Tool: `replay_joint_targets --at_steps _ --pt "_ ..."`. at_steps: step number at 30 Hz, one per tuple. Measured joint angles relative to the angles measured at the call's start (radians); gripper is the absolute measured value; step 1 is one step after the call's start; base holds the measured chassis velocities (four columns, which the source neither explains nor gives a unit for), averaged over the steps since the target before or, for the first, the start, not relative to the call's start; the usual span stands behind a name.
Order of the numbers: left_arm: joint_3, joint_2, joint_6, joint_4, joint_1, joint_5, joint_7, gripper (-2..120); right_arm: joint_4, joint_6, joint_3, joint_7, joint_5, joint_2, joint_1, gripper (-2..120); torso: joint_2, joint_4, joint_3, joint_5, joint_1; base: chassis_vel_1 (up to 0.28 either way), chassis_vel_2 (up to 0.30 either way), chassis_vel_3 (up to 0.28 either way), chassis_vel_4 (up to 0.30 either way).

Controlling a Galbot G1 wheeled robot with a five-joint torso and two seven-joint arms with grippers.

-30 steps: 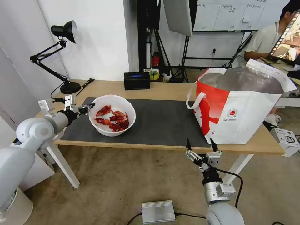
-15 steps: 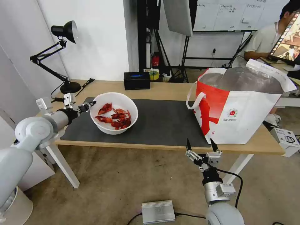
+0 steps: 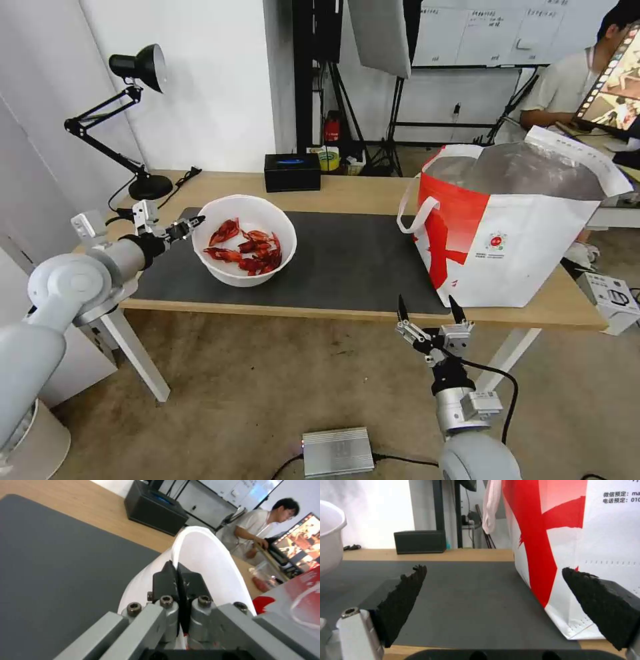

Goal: Pick up the trash from the table and place it into the takeout bag.

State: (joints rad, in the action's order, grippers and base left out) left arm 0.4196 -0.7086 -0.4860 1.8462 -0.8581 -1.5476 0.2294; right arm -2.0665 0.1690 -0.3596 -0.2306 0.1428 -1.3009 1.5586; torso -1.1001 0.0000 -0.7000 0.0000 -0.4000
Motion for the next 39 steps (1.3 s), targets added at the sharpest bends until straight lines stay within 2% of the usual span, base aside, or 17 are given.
replay_joint_targets --at_steps 6,16,22,33,35,39 --pt "-0.019 -0.020 0.008 0.059 0.029 -0.048 0.047 0 0.000 0.000 0.000 0.000 0.000 0.000 0.000 100 0.000 0.0000 0.000 0.0000 0.000 0.000 0.000 0.000 0.000" --pt "-0.112 -0.063 0.014 0.081 0.140 -0.068 0.083 0 0.000 0.000 0.000 0.000 0.000 0.000 0.000 100 0.000 -0.0001 0.000 -0.0001 0.000 0.000 0.000 0.000 0.000" --pt "-0.168 -0.095 0.014 0.079 0.219 -0.074 0.086 0 0.000 0.000 0.000 0.000 0.000 0.000 0.000 100 0.000 -0.0001 0.000 0.0000 0.000 0.000 0.000 0.000 0.000" --pt "-0.246 -0.115 0.015 0.055 0.357 -0.121 0.104 0 0.000 0.000 0.000 0.000 0.000 0.000 0.000 100 0.000 0.0000 0.000 0.0001 0.000 0.000 0.000 0.000 0.000" --pt "-0.300 -0.131 0.016 0.029 0.439 -0.133 0.112 0 0.000 0.000 0.000 0.000 0.000 0.000 0.000 100 0.000 -0.0001 0.000 0.0001 0.000 0.000 0.000 0.000 0.000" --pt "-0.333 -0.149 0.016 0.005 0.492 -0.138 0.113 0 0.000 0.000 0.000 0.000 0.000 0.000 0.000 100 0.000 0.0000 0.000 0.0000 0.000 0.000 0.000 0.000 0.000"
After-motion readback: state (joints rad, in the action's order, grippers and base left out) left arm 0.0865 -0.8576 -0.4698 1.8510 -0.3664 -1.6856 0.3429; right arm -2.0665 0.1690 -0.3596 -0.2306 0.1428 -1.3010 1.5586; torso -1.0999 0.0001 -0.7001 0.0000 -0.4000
